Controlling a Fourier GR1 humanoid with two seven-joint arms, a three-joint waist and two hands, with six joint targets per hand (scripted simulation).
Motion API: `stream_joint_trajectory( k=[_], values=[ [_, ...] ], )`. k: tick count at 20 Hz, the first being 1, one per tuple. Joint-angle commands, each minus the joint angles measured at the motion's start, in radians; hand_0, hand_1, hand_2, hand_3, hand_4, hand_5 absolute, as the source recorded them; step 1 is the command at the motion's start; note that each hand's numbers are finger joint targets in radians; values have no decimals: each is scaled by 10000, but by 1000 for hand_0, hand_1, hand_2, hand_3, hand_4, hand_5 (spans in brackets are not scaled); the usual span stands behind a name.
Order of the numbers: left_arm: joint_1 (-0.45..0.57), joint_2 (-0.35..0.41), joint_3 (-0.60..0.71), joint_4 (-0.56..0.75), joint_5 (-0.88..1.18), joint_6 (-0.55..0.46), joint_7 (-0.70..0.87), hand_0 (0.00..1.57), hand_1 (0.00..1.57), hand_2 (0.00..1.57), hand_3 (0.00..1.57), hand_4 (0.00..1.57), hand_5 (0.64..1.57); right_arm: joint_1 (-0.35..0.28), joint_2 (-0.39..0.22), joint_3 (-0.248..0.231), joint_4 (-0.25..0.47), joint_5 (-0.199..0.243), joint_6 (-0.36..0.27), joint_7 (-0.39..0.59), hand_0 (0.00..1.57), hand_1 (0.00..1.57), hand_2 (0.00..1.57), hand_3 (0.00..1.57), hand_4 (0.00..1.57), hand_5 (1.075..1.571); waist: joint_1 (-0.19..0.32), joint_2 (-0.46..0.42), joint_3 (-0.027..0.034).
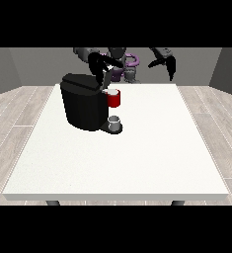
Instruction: Insert the coffee pod into the coffee machine and close the lid
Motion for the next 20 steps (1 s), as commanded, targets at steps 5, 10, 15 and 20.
stream_joint_trajectory(
  k=[5, 10, 15, 20],
  values=[
    [-319, -137, -336, -261, 100, -295, -186, 0, 0, 0, 0, 379, 1571, -1027, -34, 389, -696, 270, 231, -566, 0, 0, 0, 0, 160, 1571, 1364, 408, -174],
    [-1022, -140, -448, -146, -31, -260, -171, 0, 0, 0, 0, 382, 1571, -1474, -167, 543, -1434, 589, -25, 299, 0, 0, 0, 0, 87, 1571, 1940, 1019, -176],
    [-1098, -257, -693, -370, 0, -415, -270, 0, 0, 0, 0, 429, 1571, -1973, -644, 450, -1475, 768, 11, 300, 0, 0, 0, 0, 0, 1571, 2496, 1441, -182],
    [-1510, 144, -429, -417, 266, -757, -286, 0, 0, 0, 0, 395, 1571, -3074, -552, 497, -696, 987, 30, 102, 0, 0, 0, 0, 0, 1571, 2753, 1908, -188]
  ],
)
